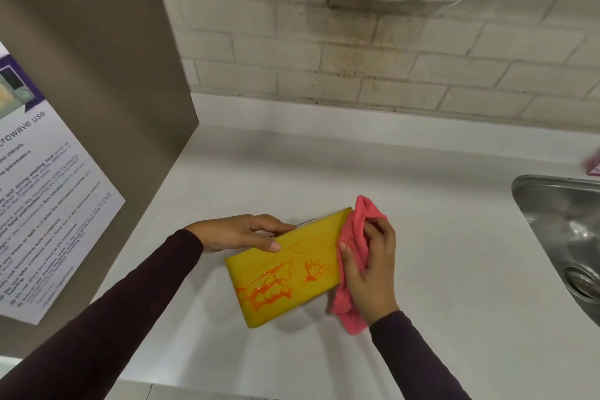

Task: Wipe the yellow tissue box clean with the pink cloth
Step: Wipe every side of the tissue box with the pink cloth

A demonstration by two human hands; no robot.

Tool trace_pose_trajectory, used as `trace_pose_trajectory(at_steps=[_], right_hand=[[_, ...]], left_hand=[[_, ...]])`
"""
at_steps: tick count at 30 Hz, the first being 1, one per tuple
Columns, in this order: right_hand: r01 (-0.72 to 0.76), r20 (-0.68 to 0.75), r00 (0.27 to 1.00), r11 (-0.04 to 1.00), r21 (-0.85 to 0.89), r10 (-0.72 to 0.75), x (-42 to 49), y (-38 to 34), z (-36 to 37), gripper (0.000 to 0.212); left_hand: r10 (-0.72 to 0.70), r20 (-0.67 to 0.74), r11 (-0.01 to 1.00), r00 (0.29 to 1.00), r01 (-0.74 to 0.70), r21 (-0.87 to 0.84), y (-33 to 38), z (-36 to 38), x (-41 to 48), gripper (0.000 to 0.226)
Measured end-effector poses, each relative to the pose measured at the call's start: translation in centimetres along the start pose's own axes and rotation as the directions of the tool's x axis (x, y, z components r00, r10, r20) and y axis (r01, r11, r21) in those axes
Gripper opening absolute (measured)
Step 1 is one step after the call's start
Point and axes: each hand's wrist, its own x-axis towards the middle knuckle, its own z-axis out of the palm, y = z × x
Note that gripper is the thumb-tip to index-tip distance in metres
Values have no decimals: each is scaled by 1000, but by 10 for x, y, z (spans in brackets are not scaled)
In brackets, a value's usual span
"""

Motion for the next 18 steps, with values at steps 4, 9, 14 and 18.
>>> trace_pose_trajectory(at_steps=[4,9,14,18], right_hand=[[-104,-31,993,972,211,113,3,-2,-2,53],[-32,-22,999,999,-32,31,7,-2,2,29],[97,98,991,988,-124,-85,8,3,-4,27],[169,186,972,978,-119,-145,18,-1,-6,34]], left_hand=[[12,-90,1000,996,-13,-10,11,12,0,40],[18,-197,988,980,12,151,15,26,9,41],[45,-186,990,981,-19,139,15,26,8,30],[61,-179,992,982,-40,117,15,26,8,27]])
